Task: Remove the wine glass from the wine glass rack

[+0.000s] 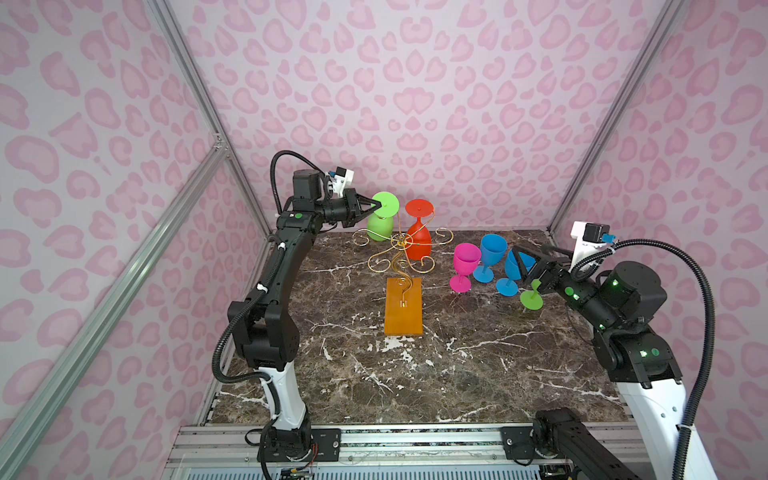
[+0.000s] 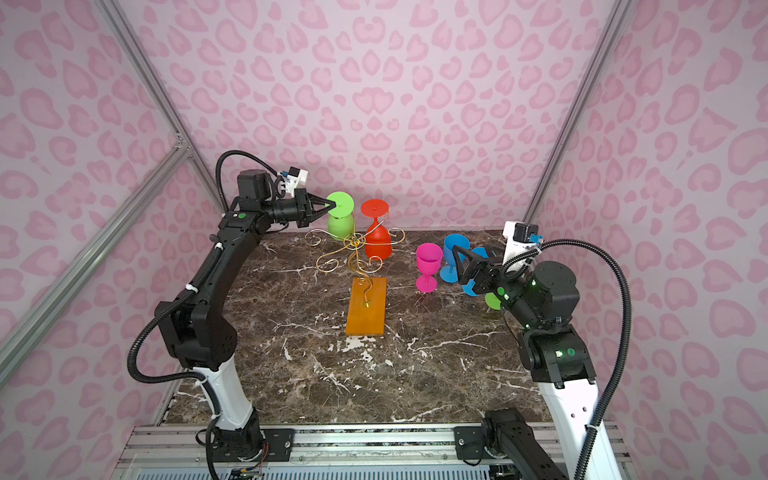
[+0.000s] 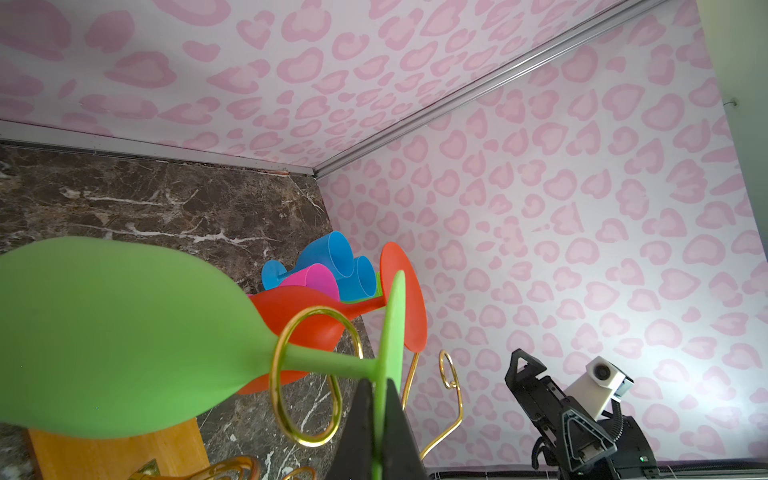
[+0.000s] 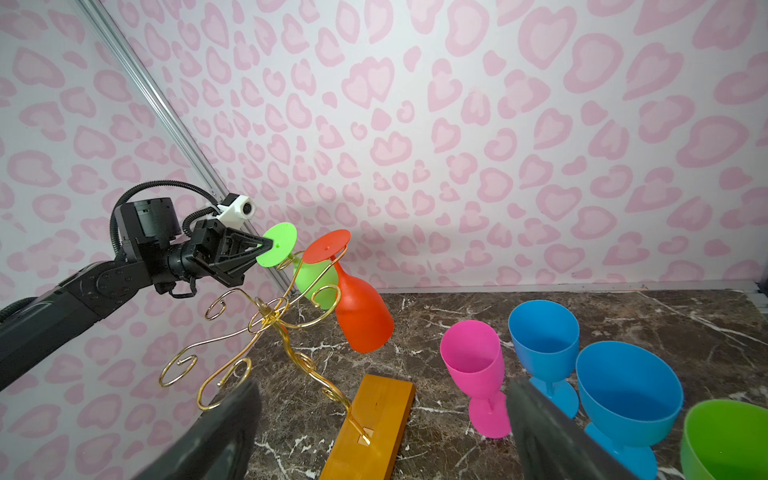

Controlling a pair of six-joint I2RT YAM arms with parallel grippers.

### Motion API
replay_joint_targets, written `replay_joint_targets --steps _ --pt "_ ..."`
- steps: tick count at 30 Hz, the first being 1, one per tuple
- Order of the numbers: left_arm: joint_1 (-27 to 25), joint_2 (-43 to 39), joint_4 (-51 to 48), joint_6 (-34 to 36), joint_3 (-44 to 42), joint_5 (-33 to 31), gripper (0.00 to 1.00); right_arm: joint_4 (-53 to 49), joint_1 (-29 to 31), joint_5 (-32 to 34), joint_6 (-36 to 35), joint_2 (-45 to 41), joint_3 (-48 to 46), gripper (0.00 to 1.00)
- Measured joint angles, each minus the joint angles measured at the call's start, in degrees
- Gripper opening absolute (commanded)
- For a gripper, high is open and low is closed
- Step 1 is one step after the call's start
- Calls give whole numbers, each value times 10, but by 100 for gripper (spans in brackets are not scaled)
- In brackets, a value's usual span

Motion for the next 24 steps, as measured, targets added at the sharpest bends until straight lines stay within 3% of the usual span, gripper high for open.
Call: replay_joint_targets --steps 24 --pt "-17 -5 16 -21 4 -9 3 -5 1 0 0 -9 -2 94"
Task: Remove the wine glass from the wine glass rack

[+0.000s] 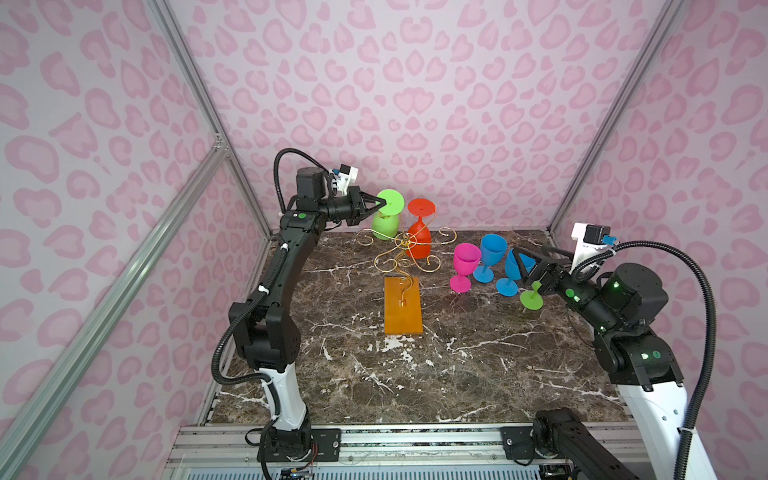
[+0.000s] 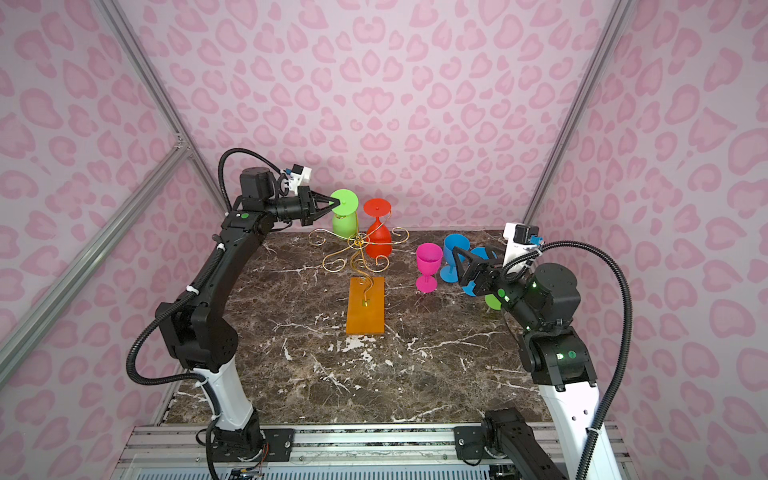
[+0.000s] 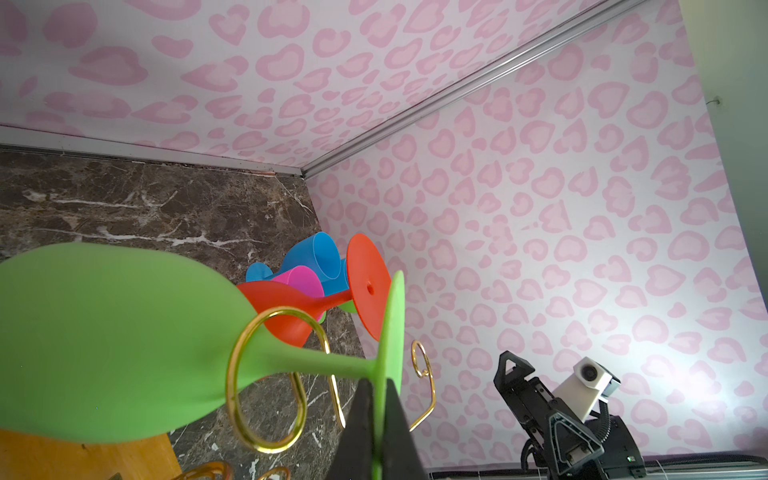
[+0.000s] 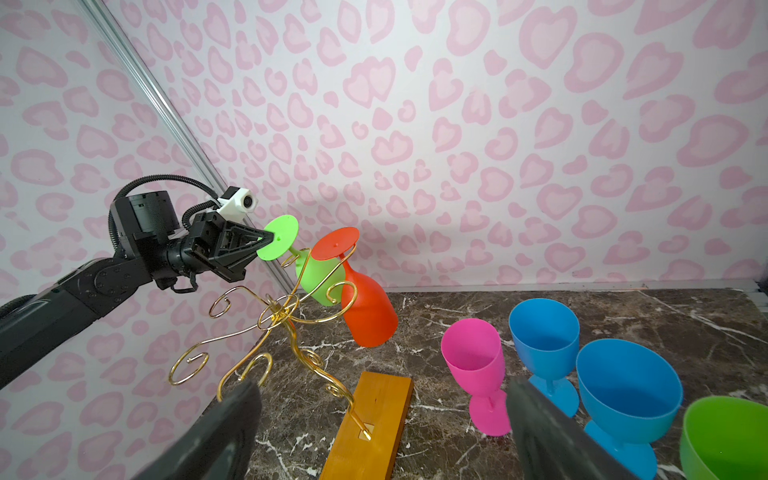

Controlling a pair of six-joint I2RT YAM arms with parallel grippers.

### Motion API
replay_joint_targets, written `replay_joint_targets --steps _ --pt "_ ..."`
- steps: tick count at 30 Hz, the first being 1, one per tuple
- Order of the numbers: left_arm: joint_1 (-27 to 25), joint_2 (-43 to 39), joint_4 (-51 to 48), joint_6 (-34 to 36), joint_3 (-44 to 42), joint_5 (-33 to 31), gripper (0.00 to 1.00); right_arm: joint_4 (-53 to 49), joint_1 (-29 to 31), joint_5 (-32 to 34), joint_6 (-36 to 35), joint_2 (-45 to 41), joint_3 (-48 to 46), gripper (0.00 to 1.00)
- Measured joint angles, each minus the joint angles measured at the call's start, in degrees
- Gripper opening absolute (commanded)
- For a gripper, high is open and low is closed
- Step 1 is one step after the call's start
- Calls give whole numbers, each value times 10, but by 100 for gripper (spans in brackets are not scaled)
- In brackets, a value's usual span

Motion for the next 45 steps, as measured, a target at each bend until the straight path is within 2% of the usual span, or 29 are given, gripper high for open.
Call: replay_joint_targets --steps 45 --pt "-21 26 -17 16 34 -52 3 -5 1 10 0 -8 -10 94"
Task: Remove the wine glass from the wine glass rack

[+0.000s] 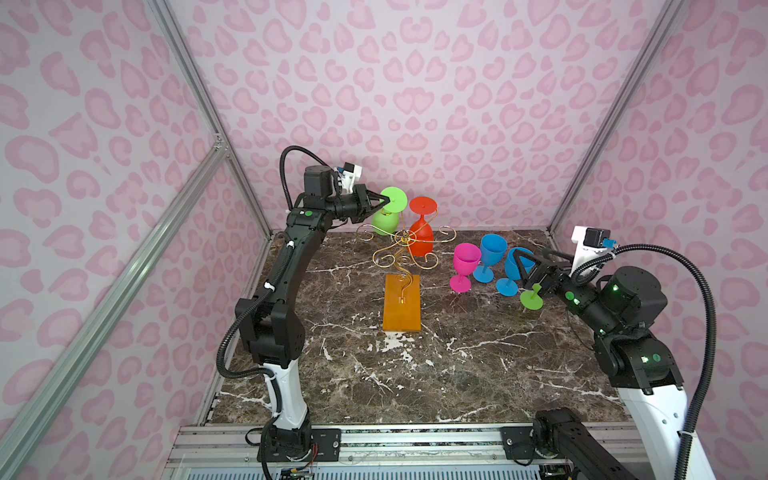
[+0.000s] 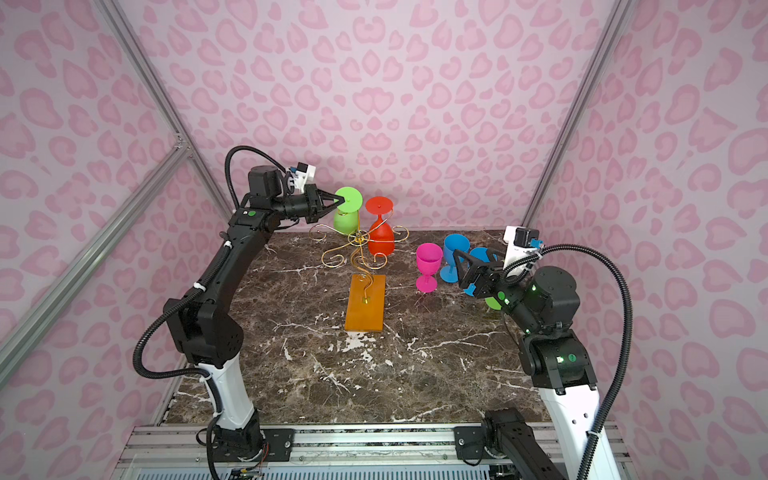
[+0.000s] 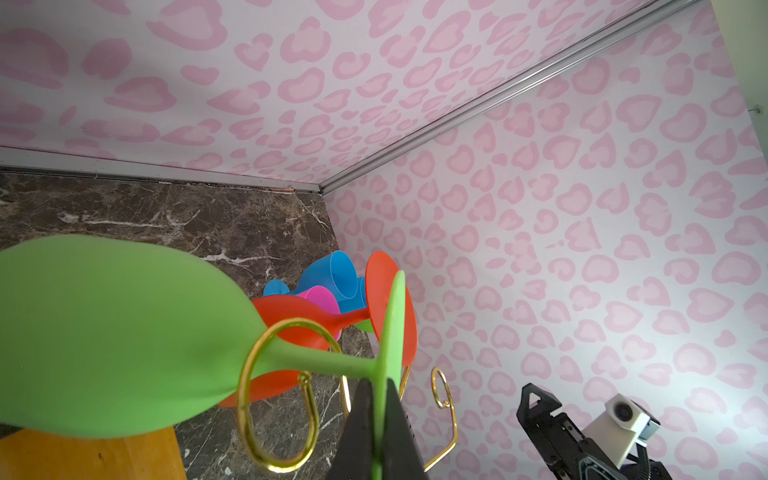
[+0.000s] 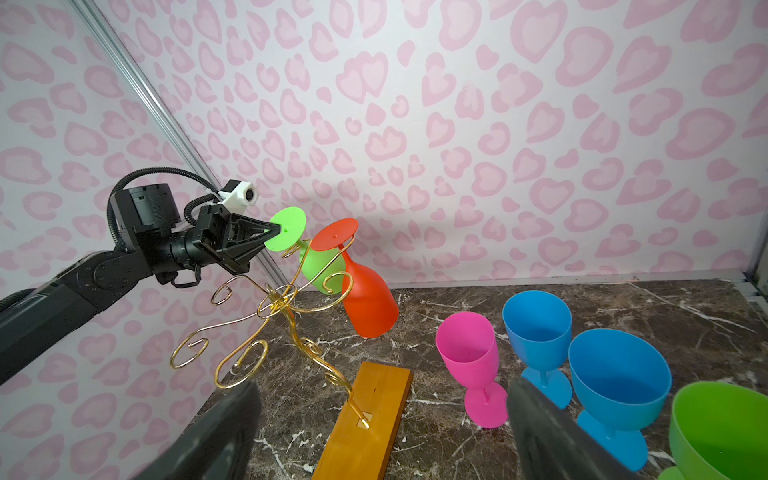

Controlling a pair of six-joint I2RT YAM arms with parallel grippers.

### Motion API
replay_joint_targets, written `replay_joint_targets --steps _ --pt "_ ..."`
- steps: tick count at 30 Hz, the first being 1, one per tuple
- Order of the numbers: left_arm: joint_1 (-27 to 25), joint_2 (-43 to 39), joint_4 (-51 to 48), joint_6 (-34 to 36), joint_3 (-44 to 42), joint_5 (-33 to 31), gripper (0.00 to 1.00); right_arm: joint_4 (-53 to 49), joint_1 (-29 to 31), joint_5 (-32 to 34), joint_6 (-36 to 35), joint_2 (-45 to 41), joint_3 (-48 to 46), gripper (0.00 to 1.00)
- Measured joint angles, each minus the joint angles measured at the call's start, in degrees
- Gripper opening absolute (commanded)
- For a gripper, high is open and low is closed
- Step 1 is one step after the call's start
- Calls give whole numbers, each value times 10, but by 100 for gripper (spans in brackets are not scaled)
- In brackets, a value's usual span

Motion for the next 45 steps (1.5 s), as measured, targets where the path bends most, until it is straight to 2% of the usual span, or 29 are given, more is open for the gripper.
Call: replay_joint_targets --steps 13,45 --pt "-15 7 -11 20 14 -13 3 2 0 -2 0 3 -1 94" --pt "-10 -2 -70 73 14 -6 3 1 0 0 0 -10 -9 95"
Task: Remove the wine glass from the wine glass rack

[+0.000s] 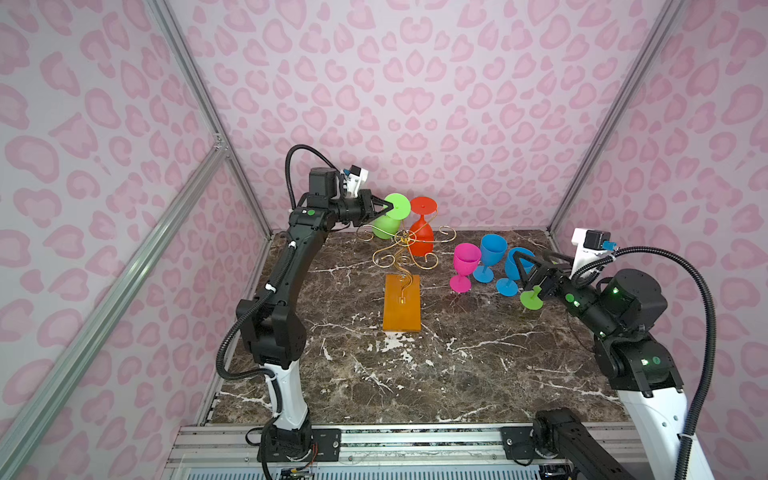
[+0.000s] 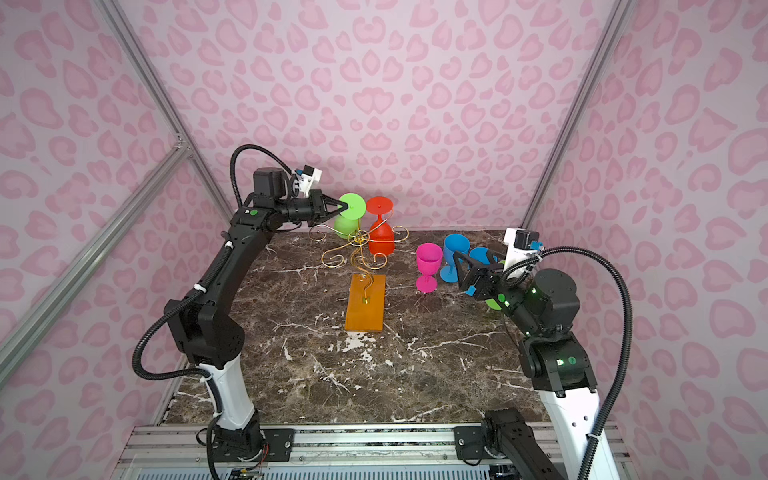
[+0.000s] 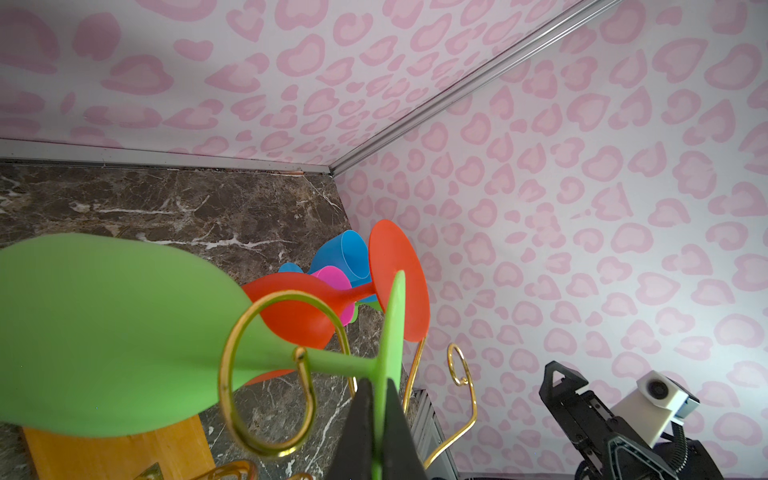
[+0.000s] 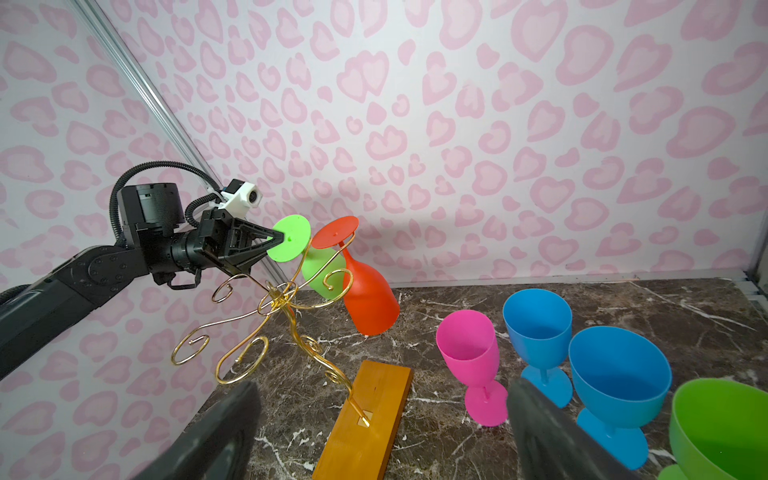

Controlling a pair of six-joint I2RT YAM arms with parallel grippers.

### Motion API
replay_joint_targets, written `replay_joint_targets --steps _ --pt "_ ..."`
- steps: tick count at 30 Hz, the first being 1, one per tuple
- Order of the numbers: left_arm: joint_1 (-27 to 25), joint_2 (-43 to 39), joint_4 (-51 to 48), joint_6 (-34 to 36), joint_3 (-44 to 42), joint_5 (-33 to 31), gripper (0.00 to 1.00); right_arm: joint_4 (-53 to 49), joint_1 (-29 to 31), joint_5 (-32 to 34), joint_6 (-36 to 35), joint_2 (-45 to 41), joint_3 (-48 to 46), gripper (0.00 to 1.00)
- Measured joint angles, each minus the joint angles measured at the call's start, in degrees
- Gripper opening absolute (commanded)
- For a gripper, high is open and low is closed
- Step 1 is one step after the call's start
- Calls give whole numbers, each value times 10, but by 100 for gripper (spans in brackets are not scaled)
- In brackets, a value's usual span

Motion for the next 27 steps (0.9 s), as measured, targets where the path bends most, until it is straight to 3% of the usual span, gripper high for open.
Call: replay_joint_targets --steps 27 --pt "9 -21 -8 11 -15 15 3 -1 0 0 0 -8 -3 95"
